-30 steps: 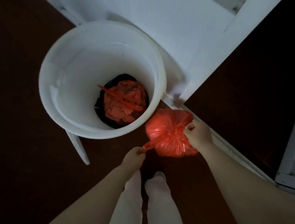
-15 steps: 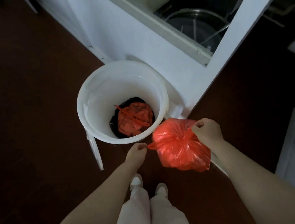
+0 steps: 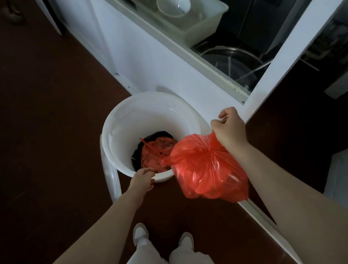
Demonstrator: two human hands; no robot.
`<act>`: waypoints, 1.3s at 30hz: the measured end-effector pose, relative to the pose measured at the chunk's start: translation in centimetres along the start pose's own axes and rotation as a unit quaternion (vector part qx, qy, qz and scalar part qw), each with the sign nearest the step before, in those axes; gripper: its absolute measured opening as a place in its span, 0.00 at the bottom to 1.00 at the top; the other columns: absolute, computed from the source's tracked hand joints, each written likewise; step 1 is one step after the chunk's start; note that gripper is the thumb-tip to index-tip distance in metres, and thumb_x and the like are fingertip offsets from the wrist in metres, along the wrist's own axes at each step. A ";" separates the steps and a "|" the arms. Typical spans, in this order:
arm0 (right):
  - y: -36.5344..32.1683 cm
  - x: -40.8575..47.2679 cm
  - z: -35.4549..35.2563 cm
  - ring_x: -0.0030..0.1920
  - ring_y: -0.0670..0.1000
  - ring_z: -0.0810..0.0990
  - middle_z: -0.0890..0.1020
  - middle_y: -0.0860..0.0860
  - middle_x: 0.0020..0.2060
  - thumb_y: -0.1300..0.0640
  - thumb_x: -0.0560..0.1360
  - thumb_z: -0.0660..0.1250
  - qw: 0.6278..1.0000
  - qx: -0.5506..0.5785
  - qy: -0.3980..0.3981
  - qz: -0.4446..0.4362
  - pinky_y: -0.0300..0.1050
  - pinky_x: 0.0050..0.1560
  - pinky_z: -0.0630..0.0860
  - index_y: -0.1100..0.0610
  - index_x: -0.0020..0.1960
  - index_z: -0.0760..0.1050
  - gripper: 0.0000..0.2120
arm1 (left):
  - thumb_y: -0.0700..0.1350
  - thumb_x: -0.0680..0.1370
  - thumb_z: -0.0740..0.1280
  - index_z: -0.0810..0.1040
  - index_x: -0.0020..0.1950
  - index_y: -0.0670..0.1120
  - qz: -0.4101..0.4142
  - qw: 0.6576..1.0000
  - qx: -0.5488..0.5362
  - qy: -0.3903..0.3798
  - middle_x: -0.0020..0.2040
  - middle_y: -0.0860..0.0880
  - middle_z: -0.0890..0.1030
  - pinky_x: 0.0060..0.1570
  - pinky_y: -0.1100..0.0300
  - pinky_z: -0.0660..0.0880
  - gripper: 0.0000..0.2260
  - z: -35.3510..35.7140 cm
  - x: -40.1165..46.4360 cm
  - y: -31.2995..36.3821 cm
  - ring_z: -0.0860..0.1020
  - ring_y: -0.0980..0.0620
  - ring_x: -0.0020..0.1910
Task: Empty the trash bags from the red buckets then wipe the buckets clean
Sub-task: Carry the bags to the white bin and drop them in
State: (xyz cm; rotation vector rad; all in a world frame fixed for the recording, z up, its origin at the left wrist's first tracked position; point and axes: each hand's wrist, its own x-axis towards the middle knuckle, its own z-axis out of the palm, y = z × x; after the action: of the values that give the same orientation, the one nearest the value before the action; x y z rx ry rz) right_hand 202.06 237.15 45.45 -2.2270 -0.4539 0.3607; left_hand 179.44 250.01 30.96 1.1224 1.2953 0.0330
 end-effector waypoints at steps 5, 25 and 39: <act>-3.0 1.2 2.4 0.36 0.47 0.75 0.75 0.47 0.37 0.61 0.74 0.62 1.000 -0.013 0.019 0.002 0.44 0.38 0.69 0.58 0.53 0.69 0.08 | 0.39 0.80 0.64 0.78 0.57 0.45 0.013 1.000 -0.006 0.009 0.50 0.48 0.80 0.57 0.49 0.76 0.08 -4.7 1.6 1.5 0.78 0.48 0.51; -6.6 4.0 20.3 0.47 0.54 0.76 0.76 0.51 0.46 0.60 0.76 0.63 0.994 -0.044 -0.074 0.065 0.44 0.46 0.68 0.56 0.53 0.69 0.07 | 0.43 0.81 0.64 0.76 0.61 0.49 0.000 1.000 0.012 0.022 0.58 0.47 0.79 0.57 0.53 0.78 0.09 -21.8 8.7 5.8 0.79 0.49 0.57; -4.1 3.8 25.9 0.50 0.53 0.76 0.77 0.52 0.51 0.58 0.76 0.62 0.977 -0.066 -0.169 0.109 0.45 0.47 0.68 0.55 0.58 0.70 0.11 | 0.45 0.81 0.64 0.77 0.62 0.49 -0.032 0.998 0.011 0.045 0.56 0.50 0.81 0.57 0.55 0.77 0.10 -22.3 10.7 4.0 0.79 0.53 0.55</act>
State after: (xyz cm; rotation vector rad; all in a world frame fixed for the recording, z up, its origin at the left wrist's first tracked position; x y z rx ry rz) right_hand 194.29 258.61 32.00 -2.3582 -0.4209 0.8568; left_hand 168.34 272.36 28.95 1.1091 1.4134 0.0217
